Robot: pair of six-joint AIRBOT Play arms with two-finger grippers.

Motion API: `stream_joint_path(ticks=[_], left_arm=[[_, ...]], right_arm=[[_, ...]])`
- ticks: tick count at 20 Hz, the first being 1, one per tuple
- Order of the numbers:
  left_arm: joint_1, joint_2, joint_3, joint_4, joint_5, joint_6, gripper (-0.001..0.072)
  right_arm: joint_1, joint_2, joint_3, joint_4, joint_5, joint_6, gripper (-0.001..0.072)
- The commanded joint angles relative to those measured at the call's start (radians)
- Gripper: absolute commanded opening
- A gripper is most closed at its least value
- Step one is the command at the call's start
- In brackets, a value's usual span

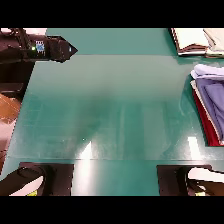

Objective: Fold the shirts.

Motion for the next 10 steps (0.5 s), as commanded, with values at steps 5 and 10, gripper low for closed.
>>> stream_joint_path(ticks=[5, 10], left_arm=[[-0.001, 0.000, 0.000, -0.001, 0.001, -0.002, 0.0024], [-0.001, 0.000, 0.000, 0.000, 0.000, -0.001, 0.0025]], right_arm=[[-0.006, 0.002, 0.250, 0.008, 0.090, -0.021, 0.0015], [-0.054, 0.009, 0.327, 0.003, 0.270, -0.021, 0.0015]])
